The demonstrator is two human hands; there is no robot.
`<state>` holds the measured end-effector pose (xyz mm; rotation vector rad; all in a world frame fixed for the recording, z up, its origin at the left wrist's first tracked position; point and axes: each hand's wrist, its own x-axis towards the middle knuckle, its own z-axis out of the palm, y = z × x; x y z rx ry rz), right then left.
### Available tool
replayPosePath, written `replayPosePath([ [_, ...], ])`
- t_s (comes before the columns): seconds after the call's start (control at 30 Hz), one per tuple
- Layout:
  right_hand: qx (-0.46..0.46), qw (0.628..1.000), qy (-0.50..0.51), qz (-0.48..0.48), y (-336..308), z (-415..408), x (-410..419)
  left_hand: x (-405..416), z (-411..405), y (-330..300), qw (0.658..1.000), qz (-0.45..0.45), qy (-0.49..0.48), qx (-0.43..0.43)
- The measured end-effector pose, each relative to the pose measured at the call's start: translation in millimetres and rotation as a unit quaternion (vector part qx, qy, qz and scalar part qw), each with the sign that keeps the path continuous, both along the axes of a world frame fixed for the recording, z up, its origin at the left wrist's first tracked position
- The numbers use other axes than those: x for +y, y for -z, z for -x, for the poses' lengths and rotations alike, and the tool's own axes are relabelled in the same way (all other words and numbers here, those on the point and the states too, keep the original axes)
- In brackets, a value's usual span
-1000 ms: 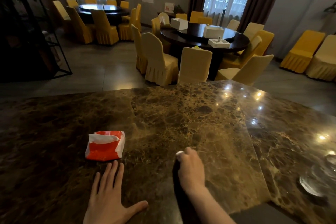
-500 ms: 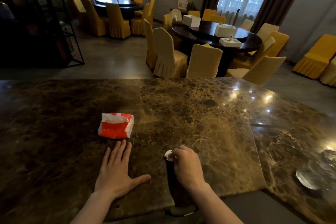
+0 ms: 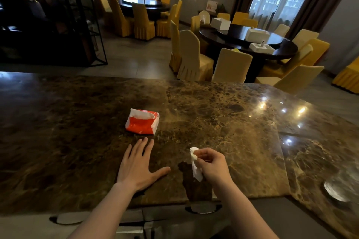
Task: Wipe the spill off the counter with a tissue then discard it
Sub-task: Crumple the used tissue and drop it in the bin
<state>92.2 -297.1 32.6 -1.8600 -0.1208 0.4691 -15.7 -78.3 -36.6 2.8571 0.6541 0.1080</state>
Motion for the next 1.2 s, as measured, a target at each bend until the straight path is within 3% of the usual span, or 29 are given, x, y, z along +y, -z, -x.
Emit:
replayPosePath([
  [0.13, 0.053, 0.997, -0.020, -0.058, -9.6, 14.7, 1.3, 9.1, 14.7, -6.8, 0.999, 0.008, -0.022, -0.025],
  [0.3, 0.038, 0.991, -0.105, -0.072, -18.7, 48.2, 6.4, 22.2, 39.4, -4.5, 0.999, 0.008, -0.048, -0.018],
  [0.5, 0.018, 0.955, -0.296, 0.013, 8.0, 109.5, 11.9, 41.4, 65.3, 4.7, 0.998, 0.001, -0.068, 0.004],
  [0.63, -0.002, 0.926, -0.369, 0.076, 44.1, 141.6, 15.6, 44.2, 71.4, 7.6, 0.997, 0.005, -0.076, 0.010],
  [0.87, -0.063, 0.892, -0.377, 0.240, 104.8, 164.4, 13.3, 41.4, 76.3, 13.5, 0.996, 0.023, -0.071, 0.039],
  [1.0, -0.076, 0.886, -0.374, 0.262, 127.3, 174.9, 11.5, 40.7, 76.6, 15.7, 0.997, 0.020, -0.071, 0.035],
  [1.2, -0.076, 0.849, -0.433, 0.293, 142.9, 186.8, 17.0, 42.2, 77.3, 19.5, 0.997, 0.018, -0.071, 0.033],
])
